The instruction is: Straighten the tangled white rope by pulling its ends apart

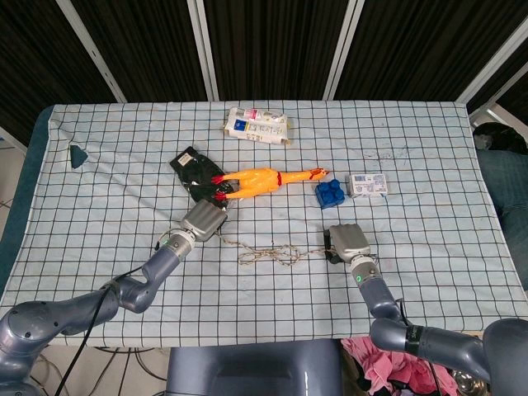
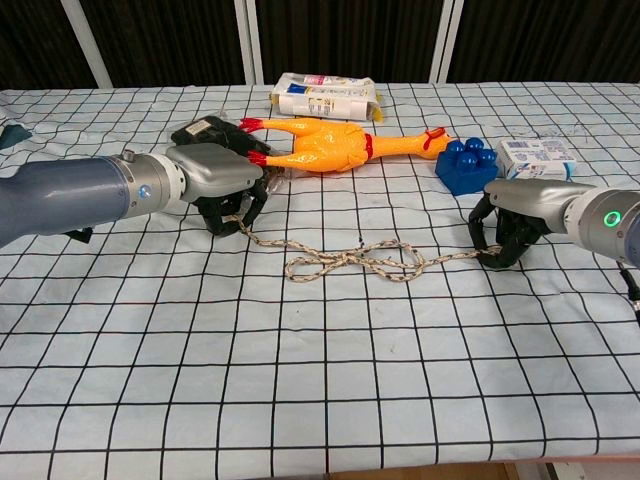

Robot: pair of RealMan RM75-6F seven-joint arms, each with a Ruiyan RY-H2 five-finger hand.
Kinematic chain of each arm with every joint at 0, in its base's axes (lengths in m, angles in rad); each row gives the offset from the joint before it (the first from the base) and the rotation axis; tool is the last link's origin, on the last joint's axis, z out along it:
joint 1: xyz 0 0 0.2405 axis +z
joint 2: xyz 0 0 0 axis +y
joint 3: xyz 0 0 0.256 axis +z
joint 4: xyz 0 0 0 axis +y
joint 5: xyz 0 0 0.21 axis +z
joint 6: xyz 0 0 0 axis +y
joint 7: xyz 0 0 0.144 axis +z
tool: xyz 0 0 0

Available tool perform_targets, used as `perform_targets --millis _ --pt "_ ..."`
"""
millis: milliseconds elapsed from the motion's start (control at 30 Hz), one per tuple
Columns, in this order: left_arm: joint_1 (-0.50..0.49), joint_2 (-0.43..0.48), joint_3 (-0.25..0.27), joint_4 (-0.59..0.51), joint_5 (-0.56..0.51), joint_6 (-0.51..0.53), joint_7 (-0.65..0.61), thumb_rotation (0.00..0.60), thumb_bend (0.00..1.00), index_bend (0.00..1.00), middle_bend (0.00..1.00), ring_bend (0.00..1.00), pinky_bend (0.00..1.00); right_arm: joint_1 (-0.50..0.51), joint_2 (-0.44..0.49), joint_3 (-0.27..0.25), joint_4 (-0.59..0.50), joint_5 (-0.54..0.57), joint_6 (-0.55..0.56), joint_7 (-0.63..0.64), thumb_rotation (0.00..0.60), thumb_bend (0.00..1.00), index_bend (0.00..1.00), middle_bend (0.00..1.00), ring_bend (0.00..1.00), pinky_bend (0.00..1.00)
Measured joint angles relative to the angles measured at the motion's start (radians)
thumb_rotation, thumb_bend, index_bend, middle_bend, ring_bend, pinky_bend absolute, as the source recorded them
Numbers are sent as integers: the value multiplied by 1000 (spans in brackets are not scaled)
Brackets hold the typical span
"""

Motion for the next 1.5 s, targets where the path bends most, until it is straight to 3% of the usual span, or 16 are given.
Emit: perform_targets --millis 1500 --pt "-12 3 1 -17 -22 -4 31 600 465 610 926 826 854 12 12 12 -17 29 13 -18 600 451 625 1000 1000 1000"
